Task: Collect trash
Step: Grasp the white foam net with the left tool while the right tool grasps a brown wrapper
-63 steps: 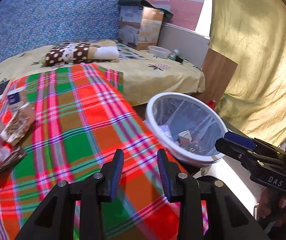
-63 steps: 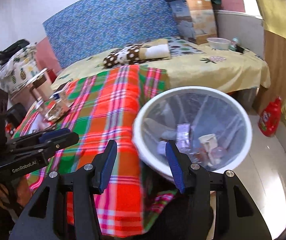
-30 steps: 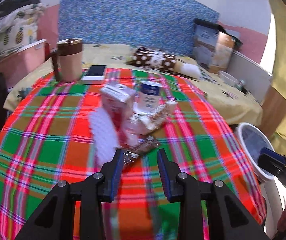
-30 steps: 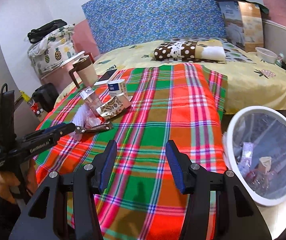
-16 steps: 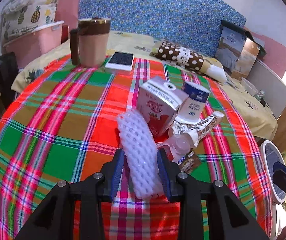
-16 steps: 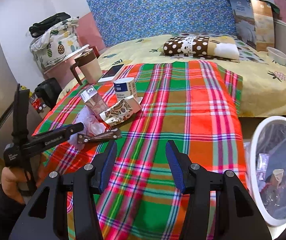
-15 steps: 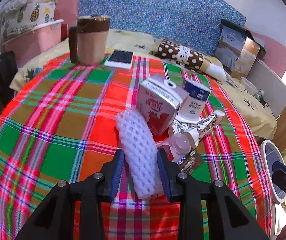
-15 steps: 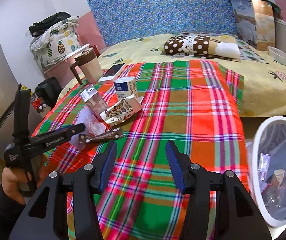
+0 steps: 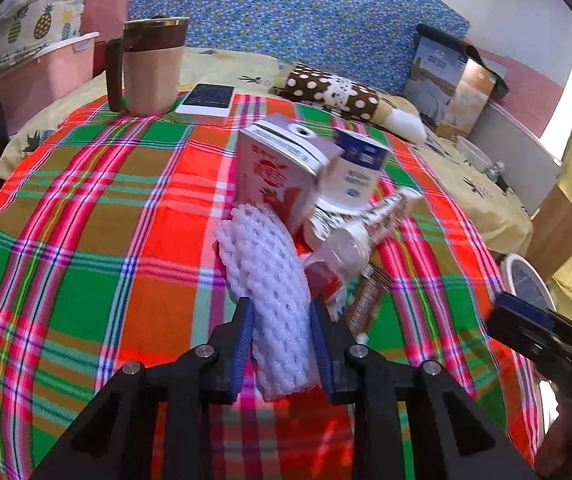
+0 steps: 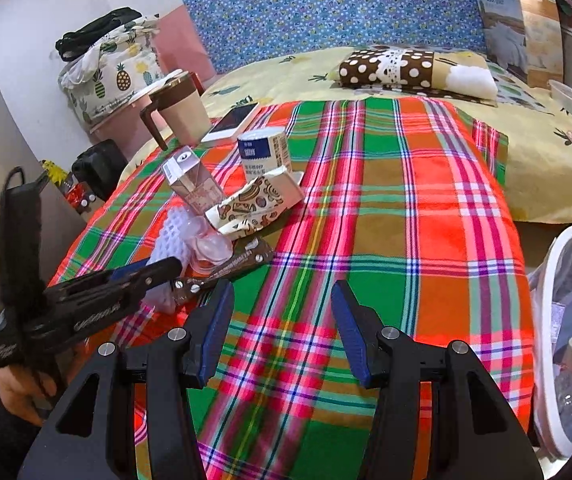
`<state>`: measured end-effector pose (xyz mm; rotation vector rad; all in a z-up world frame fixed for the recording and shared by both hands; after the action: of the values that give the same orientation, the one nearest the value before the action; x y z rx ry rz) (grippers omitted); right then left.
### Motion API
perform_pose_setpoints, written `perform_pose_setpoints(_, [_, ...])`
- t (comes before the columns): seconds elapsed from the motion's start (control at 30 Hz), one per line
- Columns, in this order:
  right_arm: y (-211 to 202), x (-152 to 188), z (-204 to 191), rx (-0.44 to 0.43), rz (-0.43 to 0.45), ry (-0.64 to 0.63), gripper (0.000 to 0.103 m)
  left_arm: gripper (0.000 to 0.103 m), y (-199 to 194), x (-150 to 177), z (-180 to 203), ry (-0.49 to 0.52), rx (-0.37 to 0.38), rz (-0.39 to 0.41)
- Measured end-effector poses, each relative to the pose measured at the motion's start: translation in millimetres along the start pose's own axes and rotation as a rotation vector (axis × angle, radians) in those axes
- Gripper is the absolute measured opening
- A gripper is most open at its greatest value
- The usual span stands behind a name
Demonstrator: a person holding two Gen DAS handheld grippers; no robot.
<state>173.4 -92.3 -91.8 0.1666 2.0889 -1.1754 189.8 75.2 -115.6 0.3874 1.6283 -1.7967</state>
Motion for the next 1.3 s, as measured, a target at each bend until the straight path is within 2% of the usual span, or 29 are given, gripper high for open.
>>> perform_pose_setpoints(0.23, [6.7, 3.6, -13.3, -0.012, -0.026, -0.010, 0.053, 0.027, -24.1, 10.9, 5.7, 0.014, 0.047, 0.020])
perform_pose_setpoints(0.57, [37.1, 5.8, -36.6, -0.042, -0.072, 0.008, 0.053, 0.028, -34.7, 9.8, -29.7, -0.013, 0.004, 0.034])
perform_pose_setpoints(0.8, [57.8, 4.0, -38.9, 0.001, -0.092, 0.044, 0.053, 0.028, -36.8, 10.5, -58.0, -0.034, -0.047, 0.038])
perform_pose_setpoints(0.93, [66.1, 9.5, -40.4, 0.053, -0.119, 0.013, 0.053, 0.028, -35.4, 11.3, -66.4, -0.049, -0.053, 0.033])
perform_pose_setpoints(1.3, [36.1, 14.9, 7.4, 0.168, -0.089, 0.051, 0.053, 0.031, -29.6, 9.5, -65.4, -0.082, -0.051, 0.023])
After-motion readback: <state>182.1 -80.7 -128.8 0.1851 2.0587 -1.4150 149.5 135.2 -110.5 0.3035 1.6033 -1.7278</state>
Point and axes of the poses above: each gripper's, at about its wrist camera, not at the fingertips, and y roughly the way its jaws point, z to its right, x to its underside, the point moved 10 cm from there along y, roughly the way its jaws point, and after that the axes turned 6 degrees about -x, right-handed, at the moved point
